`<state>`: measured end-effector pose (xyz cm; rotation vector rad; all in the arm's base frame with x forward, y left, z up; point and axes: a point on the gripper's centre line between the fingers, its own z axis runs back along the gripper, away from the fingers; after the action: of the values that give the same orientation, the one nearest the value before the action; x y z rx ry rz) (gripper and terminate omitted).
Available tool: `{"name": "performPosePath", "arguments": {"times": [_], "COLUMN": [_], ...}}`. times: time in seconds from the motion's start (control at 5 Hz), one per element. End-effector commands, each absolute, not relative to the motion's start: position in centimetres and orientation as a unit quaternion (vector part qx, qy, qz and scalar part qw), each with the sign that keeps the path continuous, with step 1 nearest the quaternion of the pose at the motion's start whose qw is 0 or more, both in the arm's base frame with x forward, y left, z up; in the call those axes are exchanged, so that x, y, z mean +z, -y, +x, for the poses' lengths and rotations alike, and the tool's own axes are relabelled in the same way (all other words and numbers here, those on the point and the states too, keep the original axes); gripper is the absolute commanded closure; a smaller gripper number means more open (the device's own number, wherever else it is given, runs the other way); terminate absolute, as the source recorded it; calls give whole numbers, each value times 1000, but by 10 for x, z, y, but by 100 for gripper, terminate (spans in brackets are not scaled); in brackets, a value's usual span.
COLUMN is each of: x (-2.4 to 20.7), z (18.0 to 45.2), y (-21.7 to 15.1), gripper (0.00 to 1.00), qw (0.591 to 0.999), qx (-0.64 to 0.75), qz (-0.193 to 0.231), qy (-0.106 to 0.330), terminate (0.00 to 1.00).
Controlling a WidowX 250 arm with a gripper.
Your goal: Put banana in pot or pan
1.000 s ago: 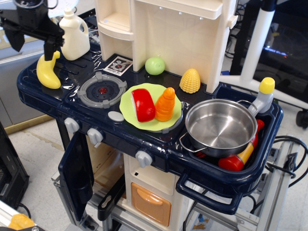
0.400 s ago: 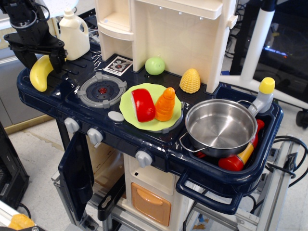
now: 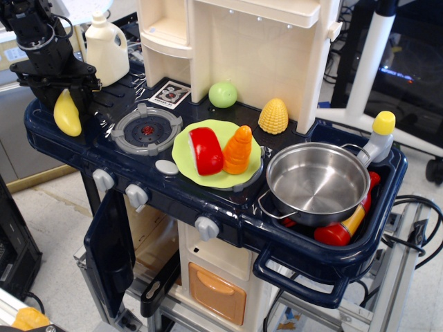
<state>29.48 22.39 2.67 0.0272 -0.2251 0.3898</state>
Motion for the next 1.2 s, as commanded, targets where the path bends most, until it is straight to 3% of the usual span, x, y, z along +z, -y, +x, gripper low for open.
{"name": "performPosePath", "arguments": {"times": [0.0, 0.2, 0.4, 0.8, 1.0], "x": [121, 157, 167, 161, 158], "z": [298, 302, 304, 312, 320], "y": [-195, -146, -97, 3, 53], "gripper": [100, 100, 100, 100, 100], "qw": [976, 969, 958, 939, 938], "qx": [193, 231, 274, 330, 329], "qz": [52, 60, 61, 55, 72], "qy": [86, 70, 66, 80, 84], "terminate": [0, 0, 0, 0, 0]}}
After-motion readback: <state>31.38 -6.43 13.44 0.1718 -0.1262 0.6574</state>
